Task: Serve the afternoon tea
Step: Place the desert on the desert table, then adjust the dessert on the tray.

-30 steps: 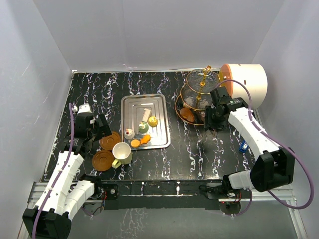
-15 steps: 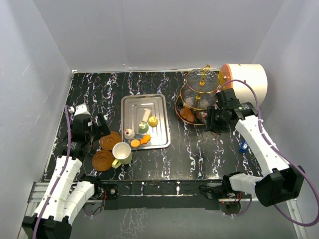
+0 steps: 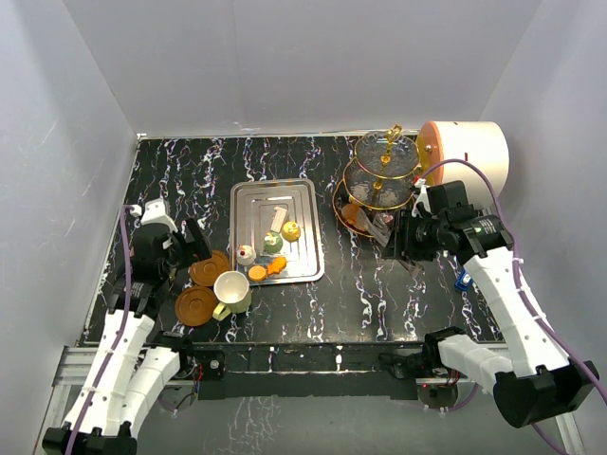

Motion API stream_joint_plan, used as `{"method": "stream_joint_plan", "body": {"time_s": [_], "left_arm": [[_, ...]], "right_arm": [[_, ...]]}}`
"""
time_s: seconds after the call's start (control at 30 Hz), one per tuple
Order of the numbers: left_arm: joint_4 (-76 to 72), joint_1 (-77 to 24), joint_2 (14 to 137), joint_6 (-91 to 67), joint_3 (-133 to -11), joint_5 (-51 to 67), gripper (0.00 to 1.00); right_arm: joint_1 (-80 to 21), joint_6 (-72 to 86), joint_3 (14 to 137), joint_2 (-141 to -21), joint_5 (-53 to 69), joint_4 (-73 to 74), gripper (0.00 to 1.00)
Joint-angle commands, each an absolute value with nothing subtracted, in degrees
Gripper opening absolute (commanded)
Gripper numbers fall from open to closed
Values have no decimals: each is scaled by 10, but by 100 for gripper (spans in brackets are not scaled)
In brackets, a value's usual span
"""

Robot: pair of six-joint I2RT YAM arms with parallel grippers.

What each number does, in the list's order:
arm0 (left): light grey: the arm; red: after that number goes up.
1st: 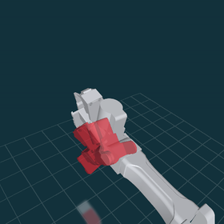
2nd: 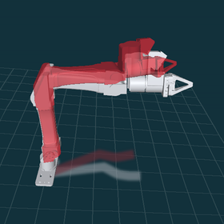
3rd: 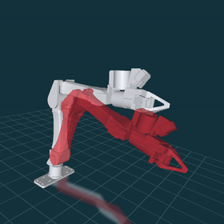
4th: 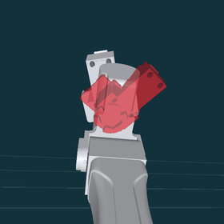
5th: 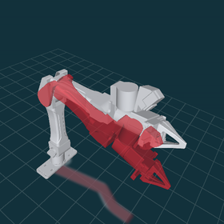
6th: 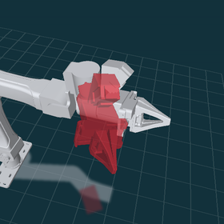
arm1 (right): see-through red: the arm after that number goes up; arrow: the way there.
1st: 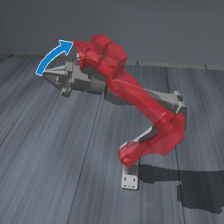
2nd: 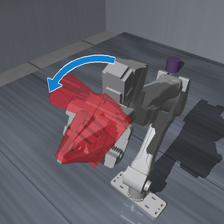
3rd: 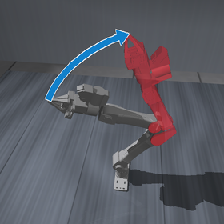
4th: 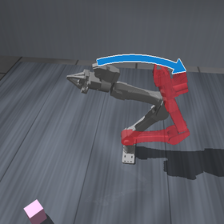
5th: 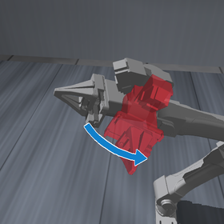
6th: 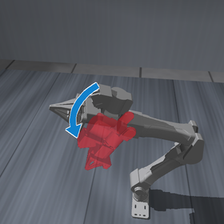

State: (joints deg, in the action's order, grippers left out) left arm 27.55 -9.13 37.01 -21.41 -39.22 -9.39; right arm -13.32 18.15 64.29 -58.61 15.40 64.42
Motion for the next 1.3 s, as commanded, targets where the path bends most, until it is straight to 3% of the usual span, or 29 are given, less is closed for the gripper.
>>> {"method": "stream_joint_plan", "body": {"time_s": [0.0,0.6,0.8,1.0,1.27], "left_arm": [[301,-93,390,-205,-406,-89,99],[312,-93,331,-211,-409,-118,99],[313,-93,323,-212,-408,-126,99],[315,-92,328,-214,-408,-130,99],[317,-92,331,-215,-407,-136,99]], "right_arm": [[-130,174,638,-566,233,602,42],[-173,192,638,-577,275,561,41],[-310,259,662,-612,166,521,41],[-481,303,752,-727,-53,531,39],[-500,208,861,-872,-104,507,39]]}}
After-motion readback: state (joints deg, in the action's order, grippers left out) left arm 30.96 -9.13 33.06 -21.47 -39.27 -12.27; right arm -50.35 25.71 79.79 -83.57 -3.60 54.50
